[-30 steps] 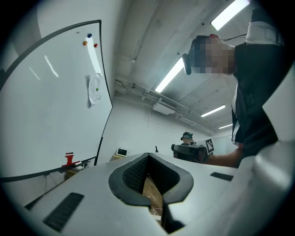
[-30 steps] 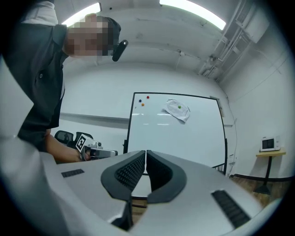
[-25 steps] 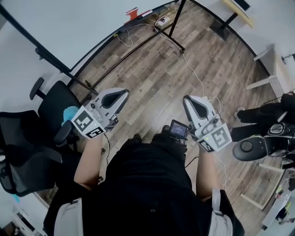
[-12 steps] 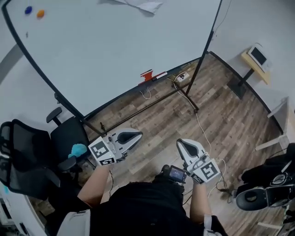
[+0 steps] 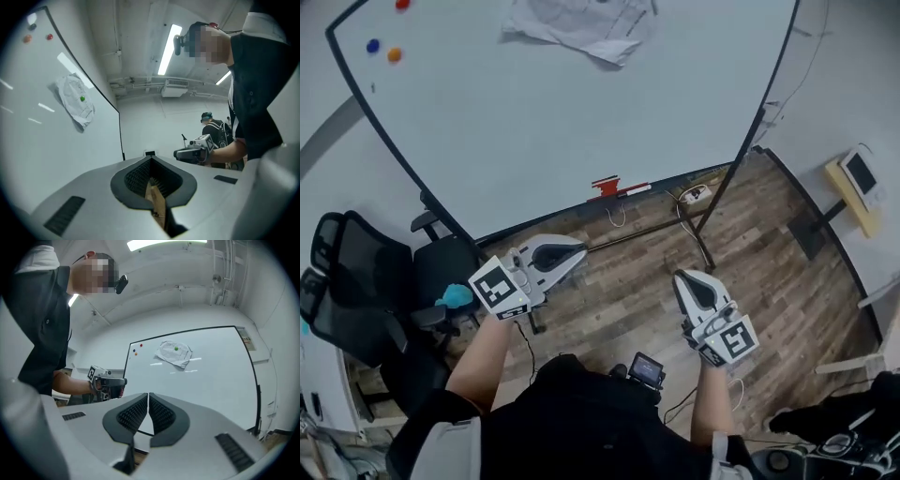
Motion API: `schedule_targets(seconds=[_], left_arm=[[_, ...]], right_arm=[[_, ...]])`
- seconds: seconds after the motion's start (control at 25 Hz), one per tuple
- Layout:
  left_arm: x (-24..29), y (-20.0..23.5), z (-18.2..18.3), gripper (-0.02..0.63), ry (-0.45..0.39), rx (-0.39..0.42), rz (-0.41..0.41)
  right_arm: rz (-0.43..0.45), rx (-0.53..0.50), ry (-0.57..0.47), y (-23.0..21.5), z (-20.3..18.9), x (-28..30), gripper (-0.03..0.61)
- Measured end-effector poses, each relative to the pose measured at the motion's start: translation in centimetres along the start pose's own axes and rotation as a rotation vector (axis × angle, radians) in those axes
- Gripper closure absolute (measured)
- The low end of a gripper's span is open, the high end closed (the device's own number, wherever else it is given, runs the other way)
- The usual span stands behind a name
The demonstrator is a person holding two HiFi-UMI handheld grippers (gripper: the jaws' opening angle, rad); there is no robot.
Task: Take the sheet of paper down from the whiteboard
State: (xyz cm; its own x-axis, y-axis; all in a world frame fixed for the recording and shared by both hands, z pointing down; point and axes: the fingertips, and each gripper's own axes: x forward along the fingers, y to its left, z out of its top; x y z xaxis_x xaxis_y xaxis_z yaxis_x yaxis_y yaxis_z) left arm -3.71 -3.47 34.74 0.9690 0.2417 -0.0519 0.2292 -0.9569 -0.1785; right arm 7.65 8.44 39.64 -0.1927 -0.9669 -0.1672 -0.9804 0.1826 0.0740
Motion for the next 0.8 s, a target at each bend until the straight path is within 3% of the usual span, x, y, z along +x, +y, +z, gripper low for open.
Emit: schedule_targets(seconds=[0.24, 0.44, 0.6, 0.8], left_arm=[[0.7, 5.0, 3.1, 0.603, 0.083, 0.16, 0.049], [1.7, 11.7, 7.7, 0.603, 0.085, 0.28, 0.134], [2.6, 17.0, 11.5, 0.603, 0.127, 0.407, 0.196], [3.8, 22.8, 15.9, 0.603, 0.184, 0.559, 0.244]], right_arm=[[0.064, -0.119, -0.131, -5.1, 6.0, 5.8, 0.557], [0.109, -0.274, -0.234, -7.8, 13.3, 12.9, 0.557], [0.121, -0.366, -0.243, -9.9, 18.6, 19.0, 0.557], [0.151, -0.56, -0.211, -12.2, 22.9, 26.2, 0.557]])
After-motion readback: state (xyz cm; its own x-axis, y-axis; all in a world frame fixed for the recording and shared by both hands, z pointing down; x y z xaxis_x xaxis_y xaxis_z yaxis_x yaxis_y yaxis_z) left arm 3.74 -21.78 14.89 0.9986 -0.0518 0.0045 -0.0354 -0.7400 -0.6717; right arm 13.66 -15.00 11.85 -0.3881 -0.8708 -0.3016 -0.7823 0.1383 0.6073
